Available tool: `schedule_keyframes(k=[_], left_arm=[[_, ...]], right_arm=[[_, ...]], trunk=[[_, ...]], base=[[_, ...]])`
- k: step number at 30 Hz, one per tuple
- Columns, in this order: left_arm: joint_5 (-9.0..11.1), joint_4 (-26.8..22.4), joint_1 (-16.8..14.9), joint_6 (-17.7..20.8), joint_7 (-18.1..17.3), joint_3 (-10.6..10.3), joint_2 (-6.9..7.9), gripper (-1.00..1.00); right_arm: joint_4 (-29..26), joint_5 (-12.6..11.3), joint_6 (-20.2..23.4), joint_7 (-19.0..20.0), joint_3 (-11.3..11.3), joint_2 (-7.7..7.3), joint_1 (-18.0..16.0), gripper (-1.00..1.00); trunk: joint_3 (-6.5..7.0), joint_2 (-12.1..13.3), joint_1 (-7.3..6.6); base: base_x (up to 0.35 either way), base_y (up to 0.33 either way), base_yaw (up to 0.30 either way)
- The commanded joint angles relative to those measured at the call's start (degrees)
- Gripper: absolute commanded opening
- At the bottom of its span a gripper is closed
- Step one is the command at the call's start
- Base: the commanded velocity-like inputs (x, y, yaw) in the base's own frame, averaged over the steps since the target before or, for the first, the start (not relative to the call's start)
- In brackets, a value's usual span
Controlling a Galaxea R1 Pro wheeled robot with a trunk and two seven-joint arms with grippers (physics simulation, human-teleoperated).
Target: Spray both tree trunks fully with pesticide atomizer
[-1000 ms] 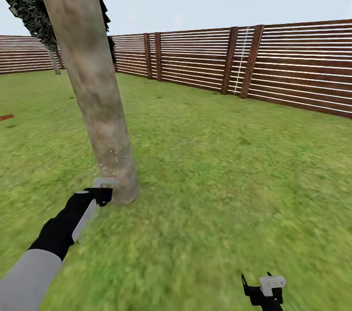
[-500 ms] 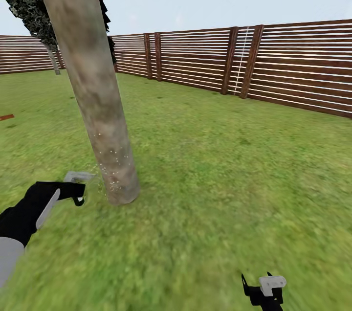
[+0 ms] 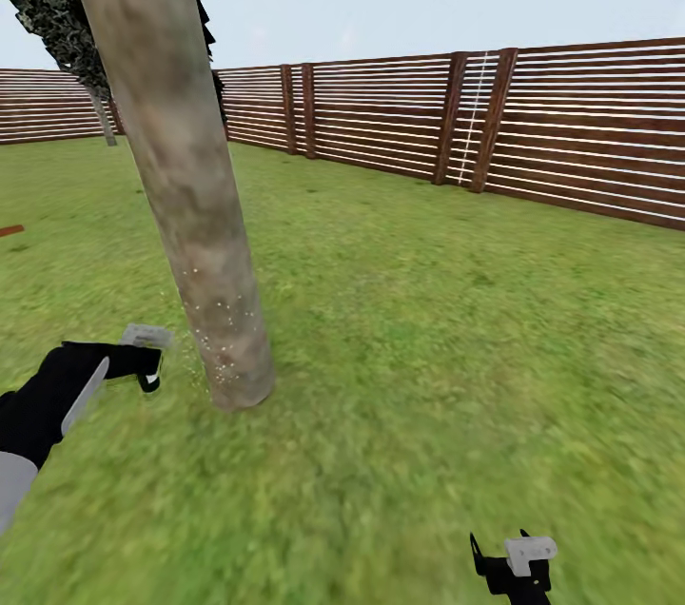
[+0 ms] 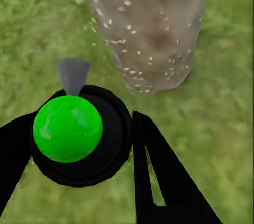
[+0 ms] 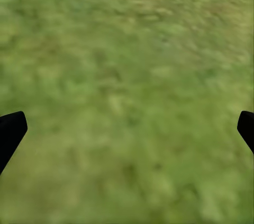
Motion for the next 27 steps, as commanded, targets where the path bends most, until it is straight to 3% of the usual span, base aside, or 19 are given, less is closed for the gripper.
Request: schedule_keyframes(k=[1,4,6,7,8,10,11,14,16,18,20,23,24,27], left_arm=[[0.8,-0.1,-1.6,1.7,0.1,-0.2,0.43,-1.0],[0.8,0.5,-2.8,4.1,-1.0,-0.7,0.72,-1.0],[0.7,1.5,-1.3,3.6,-1.2,-0.9,0.76,-1.0],[0.3,2.6,0.8,2.0,-1.4,-2.0,0.7,-1.0],[-0.3,2.8,1.8,0.4,-5.6,-4.7,0.89,-1.0],[-0.4,2.6,0.0,1.1,-8.2,-4.5,1.33,-1.0],[-0.3,2.5,-2.4,3.6,-8.9,-4.4,1.51,-1.0],[-0.3,2.5,-3.2,5.8,-9.1,-4.5,1.57,-1.0],[-0.4,3.2,-2.4,5.7,-8.9,-4.6,1.68,-1.0],[-0.4,3.9,1.2,3.5,-8.6,-4.7,1.78,-1.0],[-0.4,5.1,4.5,-1.0,-5.4,-4.7,1.71,-1.0],[0.3,7.3,5.7,-2.4,-0.1,-3.5,1.54,-1.0],[0.5,7.6,5.9,-2.5,0.5,-3.2,1.08,-1.0],[0.5,9.1,6.0,-2.7,1.1,-2.7,-2.79,-1.0]], right_arm=[[0.1,0.6,-0.2,-0.1,-0.4,0.02,0.0,1.0],[0.1,0.6,-0.2,-0.1,-0.4,0.02,0.0,1.0],[0.1,0.6,-0.2,-0.1,-0.4,0.02,0.0,1.0],[0.1,0.6,-0.2,-0.1,-0.4,0.02,0.0,1.0],[0.1,0.6,-0.2,-0.1,-0.4,0.02,0.0,1.0],[0.1,0.6,-0.2,-0.1,-0.4,0.02,0.0,1.0],[0.1,0.6,-0.2,-0.1,-0.4,0.02,0.0,1.0],[0.1,0.6,-0.2,-0.1,-0.4,0.02,0.0,1.0],[0.1,0.6,-0.2,-0.1,-0.4,0.02,0.0,1.0],[0.1,0.6,-0.2,-0.1,-0.4,0.02,0.0,1.0],[0.1,0.6,-0.2,-0.1,-0.4,0.02,0.0,1.0],[0.1,0.6,-0.2,0.0,-0.4,0.02,0.0,1.0],[0.1,0.6,-0.2,0.0,-0.4,0.02,0.0,1.0],[0.1,0.6,-0.2,0.0,-0.4,0.02,0.0,1.0]], trunk=[[-0.06,0.0,-0.01],[-0.06,0.0,-0.01],[-0.06,0.0,-0.01],[-0.06,0.0,-0.01],[-0.06,0.0,-0.01],[-0.06,0.0,-0.01],[-0.06,0.0,-0.01],[-0.06,0.0,-0.01],[-0.06,0.0,-0.01],[-0.06,0.0,-0.01],[-0.06,0.0,-0.01],[-0.06,0.0,-0.01],[-0.06,0.0,-0.01],[-0.06,0.0,-0.01]], base=[[0.003,0.002,0.0],[0.001,0.0,0.0],[0.0,0.0,0.0],[0.0,0.0,0.0],[0.0,0.0,0.0],[0.0,0.0,0.0],[0.0,0.0,0.0],[0.0,0.0,0.0],[0.0,0.0,0.0],[0.0,0.0,0.0],[0.0,0.0,0.0],[0.0,0.0,0.0],[0.0,0.0,0.0],[0.0,0.0,0.027]])
